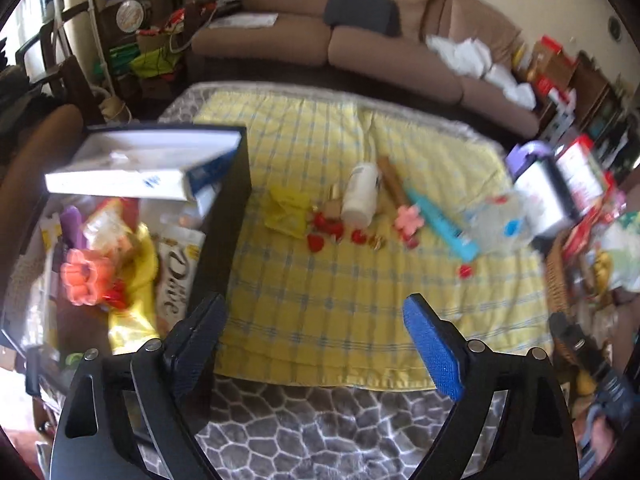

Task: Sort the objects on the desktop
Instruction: 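Grasp a gold candy with the right gripper while the left grasps a red heart candy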

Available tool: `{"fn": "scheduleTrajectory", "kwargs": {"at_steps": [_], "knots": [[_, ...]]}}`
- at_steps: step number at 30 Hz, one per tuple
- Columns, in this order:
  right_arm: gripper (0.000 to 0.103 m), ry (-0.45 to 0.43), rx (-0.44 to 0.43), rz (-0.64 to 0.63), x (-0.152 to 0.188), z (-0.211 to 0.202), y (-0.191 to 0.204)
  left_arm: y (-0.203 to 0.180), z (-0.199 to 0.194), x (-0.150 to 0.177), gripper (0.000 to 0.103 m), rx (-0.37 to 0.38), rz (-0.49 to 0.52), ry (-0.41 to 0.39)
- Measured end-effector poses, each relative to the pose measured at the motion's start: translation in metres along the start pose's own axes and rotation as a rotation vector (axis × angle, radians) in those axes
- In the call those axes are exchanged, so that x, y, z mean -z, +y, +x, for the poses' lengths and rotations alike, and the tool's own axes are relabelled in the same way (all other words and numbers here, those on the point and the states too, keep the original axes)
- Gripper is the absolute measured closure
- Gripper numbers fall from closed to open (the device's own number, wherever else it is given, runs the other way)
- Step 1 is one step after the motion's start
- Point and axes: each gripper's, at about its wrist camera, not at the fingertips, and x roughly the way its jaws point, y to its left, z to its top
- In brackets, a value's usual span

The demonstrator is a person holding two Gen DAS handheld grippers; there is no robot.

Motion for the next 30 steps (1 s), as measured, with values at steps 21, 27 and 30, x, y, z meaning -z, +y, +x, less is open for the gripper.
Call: {"fn": "scheduleTrajectory", "kwargs": {"at_steps": [21,27,30], "knots": [[0.082,0.352,0.137,0.03,0.047,0.131,-0.039,0.017,0.099,-0.015,0.011,0.141,-0.104,0.208],[0.082,0.279,0.104,0.054,0.035,0.111,-0.037,-0.02,0.141,-0.017,0.013,0.08,0.064,0.176],[0.082,0.283,0.103,0.052,0.035,0.11,-0.037,-0.024,0.165,-0.018,0.014,0.034,0.064,0.139]]}}
